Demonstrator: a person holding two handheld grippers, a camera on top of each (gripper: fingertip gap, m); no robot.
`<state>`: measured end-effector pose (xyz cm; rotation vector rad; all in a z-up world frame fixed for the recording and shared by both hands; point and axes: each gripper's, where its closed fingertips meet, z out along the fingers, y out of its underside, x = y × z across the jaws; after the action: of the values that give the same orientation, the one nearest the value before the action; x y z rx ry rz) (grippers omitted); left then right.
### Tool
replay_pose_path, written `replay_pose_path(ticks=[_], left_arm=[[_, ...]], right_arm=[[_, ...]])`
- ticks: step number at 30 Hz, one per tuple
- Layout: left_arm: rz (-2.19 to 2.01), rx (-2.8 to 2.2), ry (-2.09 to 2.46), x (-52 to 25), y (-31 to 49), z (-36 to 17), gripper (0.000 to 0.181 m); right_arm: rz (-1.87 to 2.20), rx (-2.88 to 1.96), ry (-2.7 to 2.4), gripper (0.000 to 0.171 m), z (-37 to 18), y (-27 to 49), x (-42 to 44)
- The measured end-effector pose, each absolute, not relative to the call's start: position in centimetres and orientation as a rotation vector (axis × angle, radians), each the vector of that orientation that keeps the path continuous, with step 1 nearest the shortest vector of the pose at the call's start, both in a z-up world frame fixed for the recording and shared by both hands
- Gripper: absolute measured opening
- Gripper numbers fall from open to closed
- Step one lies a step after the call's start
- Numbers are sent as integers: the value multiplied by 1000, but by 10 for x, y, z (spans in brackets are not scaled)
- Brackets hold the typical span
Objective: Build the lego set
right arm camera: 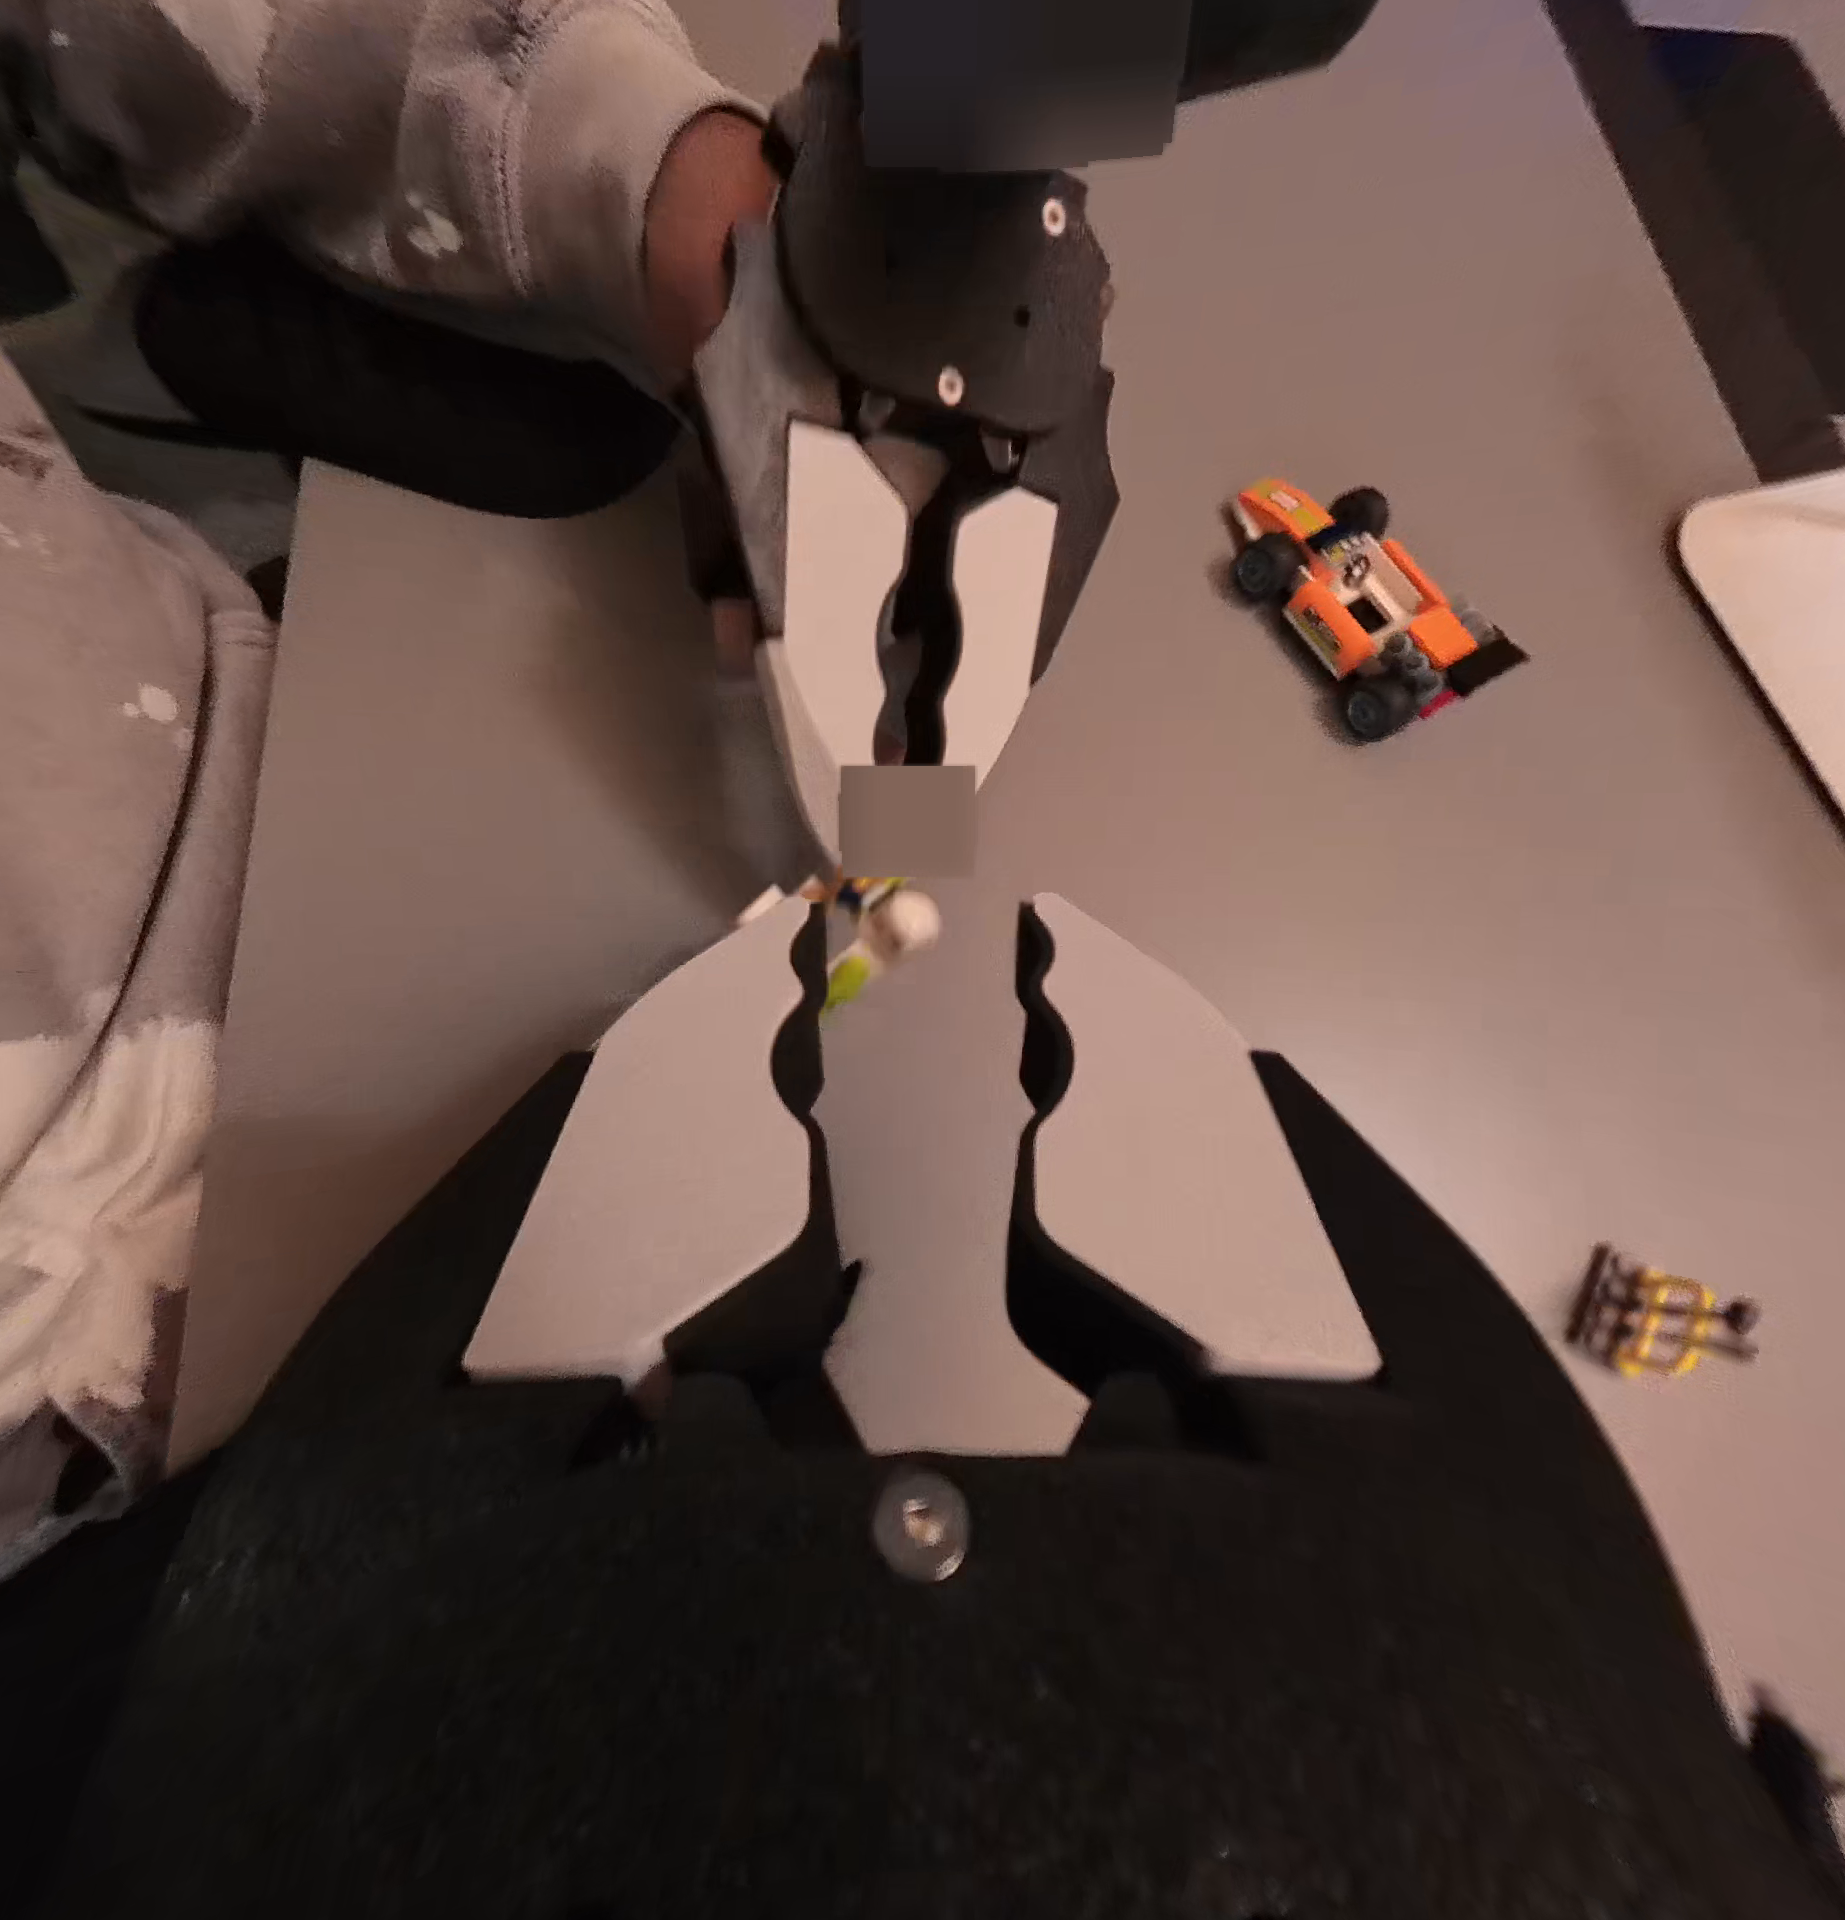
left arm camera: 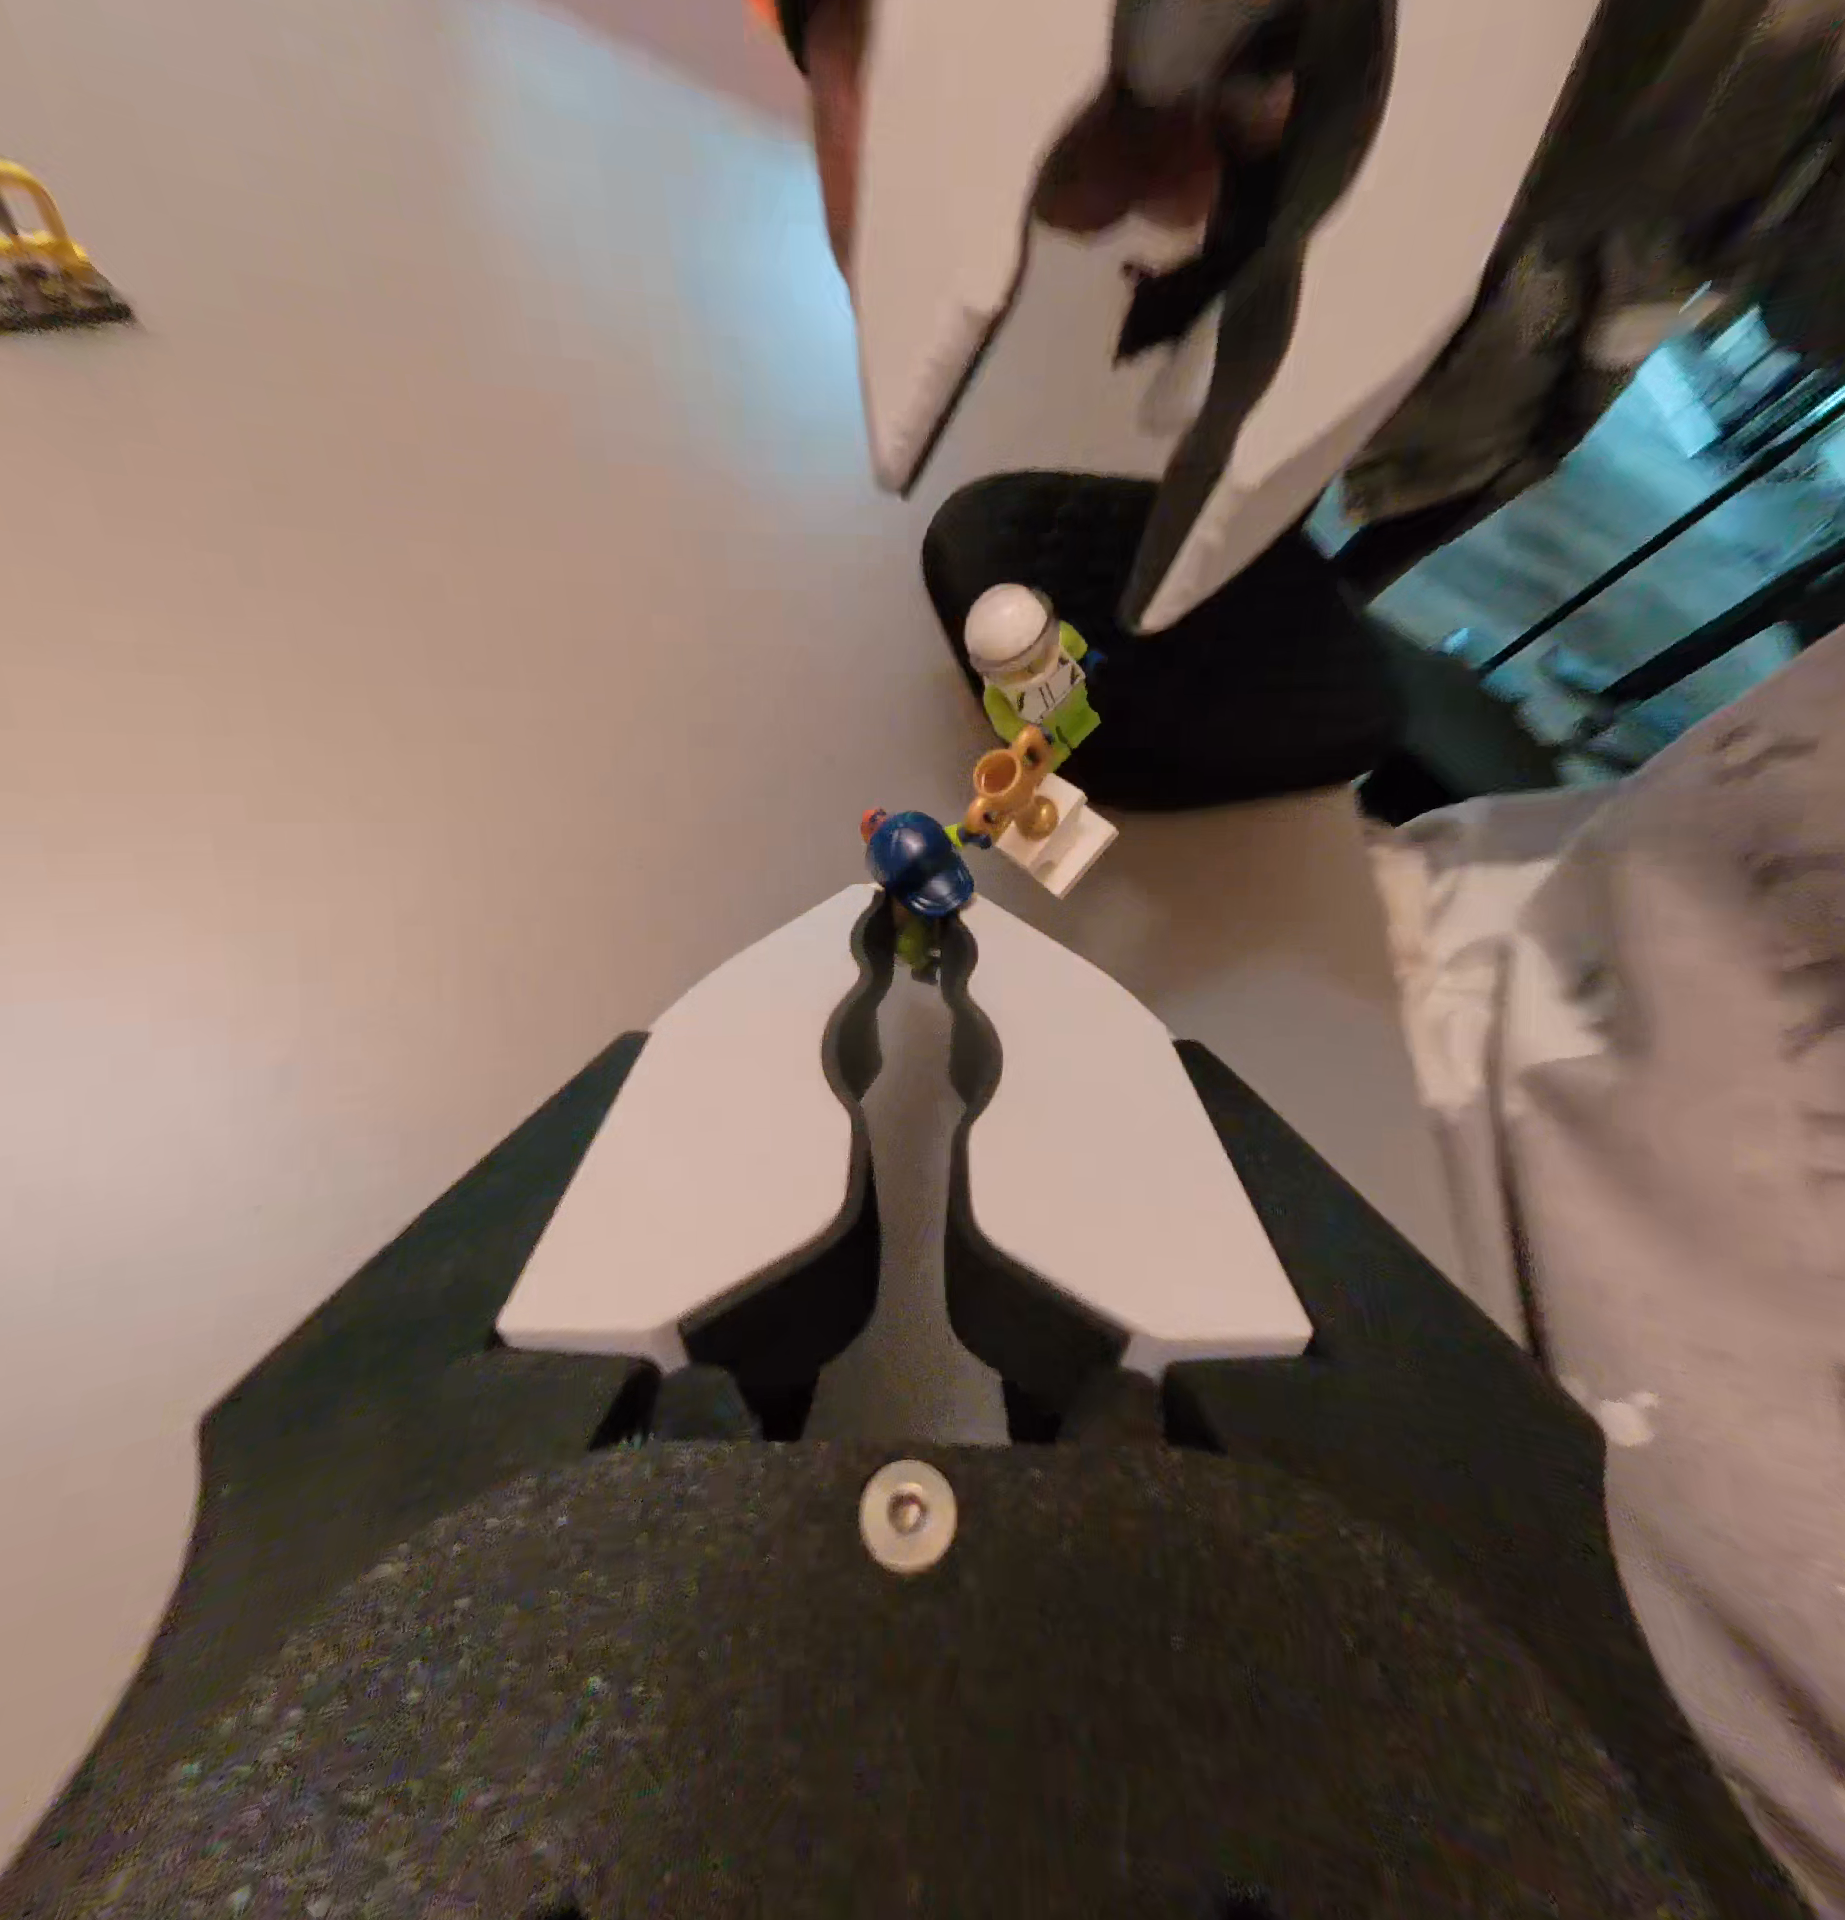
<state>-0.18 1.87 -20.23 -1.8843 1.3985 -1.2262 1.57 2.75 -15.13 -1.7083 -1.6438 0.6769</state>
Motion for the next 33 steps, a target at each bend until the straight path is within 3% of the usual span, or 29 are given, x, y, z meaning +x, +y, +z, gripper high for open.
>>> replay_pose_path(ticks=[14,18,20,33], left_arm=[[-1817,-1791,1066,0,9,-152,8],[-1927,-1765,976,-1,12,-144,8],[-1928,-1757,968,-2,12,-143,8],[-1486,-1741,1072,1,26,-153,9]], right_arm=[[944,-1696,-1224,35,-165,8,-4],[927,-1629,-1199,25,-158,13,-16],[906,-1648,-1169,14,-158,18,-16],[1231,-1997,-804,9,-167,27,-12]])
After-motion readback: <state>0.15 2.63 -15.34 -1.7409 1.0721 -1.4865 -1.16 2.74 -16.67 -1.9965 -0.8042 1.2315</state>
